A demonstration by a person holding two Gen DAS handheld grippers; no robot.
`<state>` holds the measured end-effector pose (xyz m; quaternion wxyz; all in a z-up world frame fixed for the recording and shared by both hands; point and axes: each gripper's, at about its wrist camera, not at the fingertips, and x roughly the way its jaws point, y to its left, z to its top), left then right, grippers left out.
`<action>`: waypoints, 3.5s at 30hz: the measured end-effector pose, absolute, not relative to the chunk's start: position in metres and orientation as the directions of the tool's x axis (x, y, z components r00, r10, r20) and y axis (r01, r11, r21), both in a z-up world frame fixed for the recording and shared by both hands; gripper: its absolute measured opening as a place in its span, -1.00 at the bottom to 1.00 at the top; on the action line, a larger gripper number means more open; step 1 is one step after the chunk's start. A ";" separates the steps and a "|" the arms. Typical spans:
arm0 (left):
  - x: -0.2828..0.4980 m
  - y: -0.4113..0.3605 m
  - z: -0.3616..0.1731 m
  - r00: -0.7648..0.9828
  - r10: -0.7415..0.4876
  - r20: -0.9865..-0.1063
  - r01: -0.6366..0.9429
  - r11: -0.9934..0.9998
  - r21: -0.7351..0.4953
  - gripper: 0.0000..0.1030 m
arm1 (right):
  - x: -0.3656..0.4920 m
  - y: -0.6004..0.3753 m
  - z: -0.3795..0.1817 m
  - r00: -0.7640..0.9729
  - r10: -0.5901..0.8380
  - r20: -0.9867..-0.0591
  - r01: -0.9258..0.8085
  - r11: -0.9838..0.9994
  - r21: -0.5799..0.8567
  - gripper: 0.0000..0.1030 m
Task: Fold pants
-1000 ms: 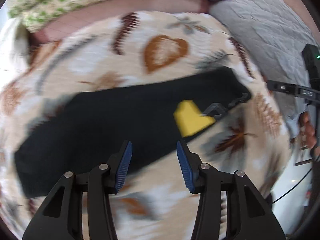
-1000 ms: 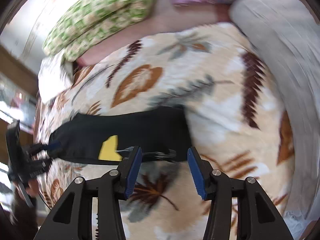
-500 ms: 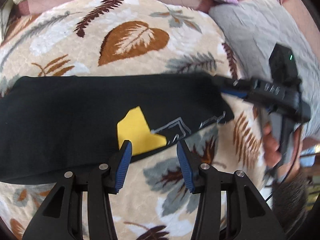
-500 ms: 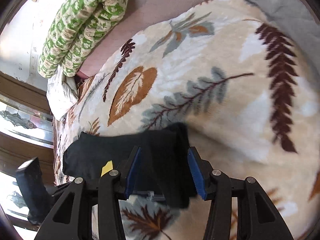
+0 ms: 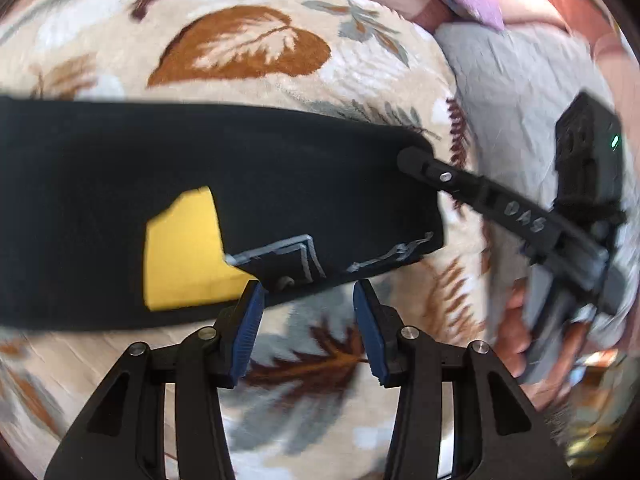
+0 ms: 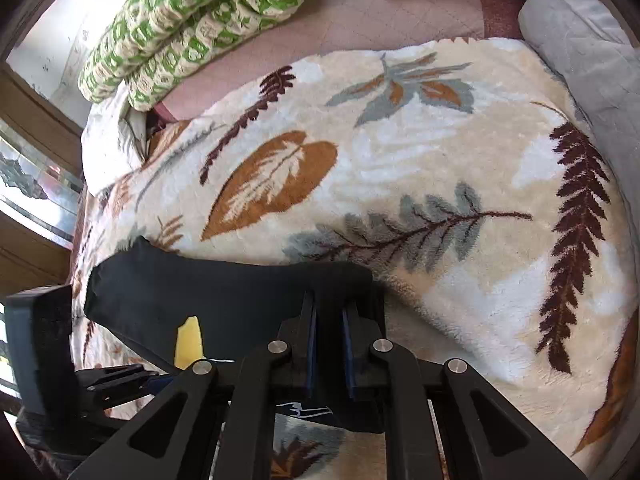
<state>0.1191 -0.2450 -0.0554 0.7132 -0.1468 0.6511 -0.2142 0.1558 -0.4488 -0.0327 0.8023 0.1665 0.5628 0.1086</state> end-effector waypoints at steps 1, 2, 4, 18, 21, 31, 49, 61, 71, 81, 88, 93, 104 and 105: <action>0.116 -0.243 -0.057 0.054 -0.507 -0.860 0.070 0.861 -0.503 -0.13 | 0.156 -0.449 -0.033 0.342 0.363 -0.867 0.010 0.921 0.389 -0.79; 0.111 -0.240 -0.059 0.047 -0.535 -0.844 0.006 0.845 -0.535 -0.13 | 0.157 -0.449 -0.034 0.344 0.367 -0.865 0.009 0.919 0.394 -0.79; 0.101 -0.235 -0.064 0.067 -0.584 -0.809 -0.103 0.803 -0.588 -0.13 | 0.158 -0.451 -0.035 0.346 0.375 -0.860 0.009 0.915 0.402 -0.79; 0.114 -0.228 -0.095 0.202 -0.639 -0.743 -0.413 0.632 -0.656 -0.19 | 0.156 -0.454 -0.036 0.336 0.403 -0.852 -0.014 0.906 0.423 -0.79; 0.123 -0.232 -0.103 0.187 -0.620 -0.762 -0.447 0.637 -0.628 -0.49 | 0.156 -0.454 -0.036 0.335 0.406 -0.850 -0.015 0.904 0.427 -0.75; 0.116 -0.246 -0.101 0.191 -0.611 -0.769 -0.452 0.640 -0.621 -0.50 | 0.163 -0.495 -0.055 0.314 0.483 -0.817 0.126 0.832 0.541 -0.22; 0.118 -0.258 -0.100 0.220 -0.558 -0.800 -0.447 0.672 -0.591 -0.50 | 0.185 -0.496 -0.091 0.246 0.724 -0.644 0.109 0.640 0.761 0.16; 0.130 -0.246 -0.110 0.160 -0.636 -0.755 -0.424 0.647 -0.634 -0.84 | 0.182 -0.489 -0.082 0.223 0.637 -0.738 0.123 0.733 0.669 -0.57; 0.123 -0.236 -0.092 0.175 -0.684 -0.708 -0.390 0.612 -0.687 -0.85 | 0.176 -0.477 -0.042 0.242 0.535 -0.809 0.095 0.817 0.569 -0.69; 0.117 -0.196 -0.074 0.187 -0.765 -0.617 -0.407 0.511 -0.757 -0.85 | 0.177 -0.434 0.009 0.240 0.385 -0.891 0.080 0.907 0.414 -0.78; 0.117 -0.154 -0.071 0.217 -0.775 -0.594 -0.433 0.469 -0.770 -0.85 | 0.187 -0.381 0.028 0.225 0.309 -0.924 0.043 0.944 0.326 -0.79; 0.119 -0.127 -0.079 0.230 -0.765 -0.602 -0.467 0.456 -0.758 -0.85 | 0.195 -0.337 0.031 0.207 0.286 -0.936 -0.013 0.957 0.290 -0.79; 0.119 -0.059 -0.107 0.268 -0.720 -0.640 -0.545 0.435 -0.717 -0.85 | 0.213 -0.245 -0.001 0.116 0.316 -0.942 -0.096 0.947 0.306 -0.81; 0.118 -0.054 -0.109 0.268 -0.717 -0.643 -0.551 0.434 -0.713 -0.85 | 0.214 -0.237 -0.006 0.101 0.326 -0.940 -0.099 0.944 0.316 -0.80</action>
